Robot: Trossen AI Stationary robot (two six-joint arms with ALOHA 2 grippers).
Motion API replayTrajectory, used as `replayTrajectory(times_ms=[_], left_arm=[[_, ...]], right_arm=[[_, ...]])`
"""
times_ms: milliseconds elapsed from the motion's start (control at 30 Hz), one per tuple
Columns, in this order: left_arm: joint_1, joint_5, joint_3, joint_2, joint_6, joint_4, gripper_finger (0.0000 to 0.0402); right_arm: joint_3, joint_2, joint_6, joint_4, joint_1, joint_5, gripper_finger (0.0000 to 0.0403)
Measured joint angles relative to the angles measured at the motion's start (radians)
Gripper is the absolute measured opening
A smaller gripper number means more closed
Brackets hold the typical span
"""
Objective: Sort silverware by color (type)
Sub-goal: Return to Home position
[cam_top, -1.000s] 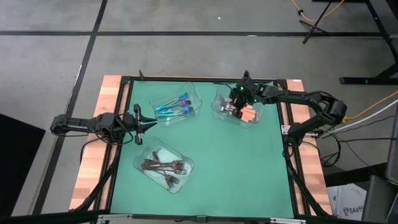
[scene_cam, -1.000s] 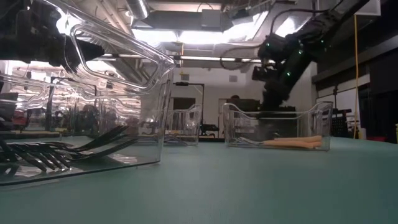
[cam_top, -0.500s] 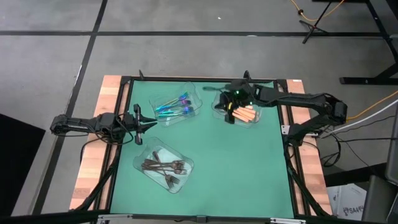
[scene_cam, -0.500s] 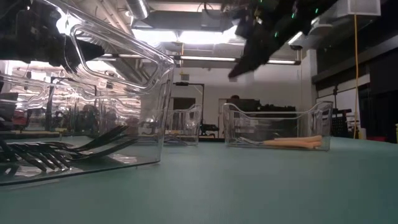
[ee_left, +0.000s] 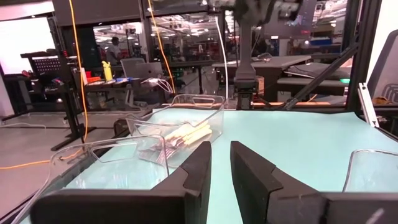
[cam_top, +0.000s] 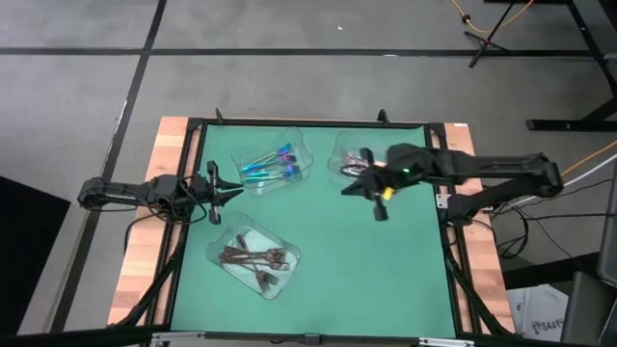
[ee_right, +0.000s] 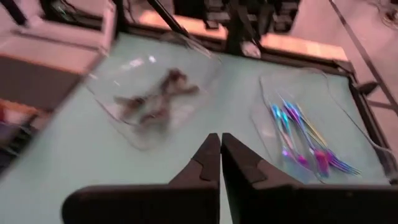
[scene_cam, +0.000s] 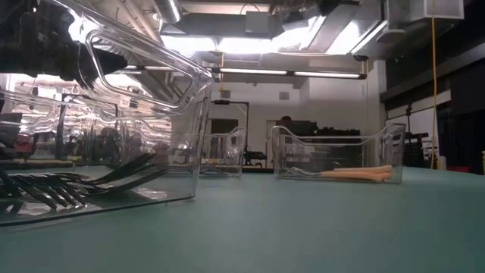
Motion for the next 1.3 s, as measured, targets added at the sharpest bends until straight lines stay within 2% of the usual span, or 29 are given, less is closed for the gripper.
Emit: replayTrajectory(times_ms=[300, 500, 700, 833, 1033, 1300], left_arm=[[0.0, -0.001, 0.0, 0.0, 0.0, 0.0, 0.0053], [0.0, -0.001, 0.0, 0.0, 0.0, 0.0, 0.0053], [0.0, -0.001, 0.0, 0.0, 0.0, 0.0, 0.0053], [0.0, -0.001, 0.0, 0.0, 0.0, 0.0, 0.0053], [0.0, 0.0, 0.0, 0.0, 0.0, 0.0, 0.0053], [0.0, 0.0, 0.0, 0.0, 0.0, 0.0, 0.0053]], right_arm=[[0.0, -0.197, 0.105, -0.064, 0.119, 0.029, 0.0004], [0.001, -0.302, 0.128, -0.143, 0.229, 0.191, 0.0004], [-0.018, -0.344, 0.15, -0.165, 0.34, 0.279, 0.0005], [-0.088, -0.38, 0.123, -0.165, 0.384, 0.297, 0.0005], [-0.245, -0.454, 0.123, -0.091, 0.384, 0.297, 0.0005], [-0.503, -0.653, 0.122, 0.041, 0.384, 0.296, 0.0005]])
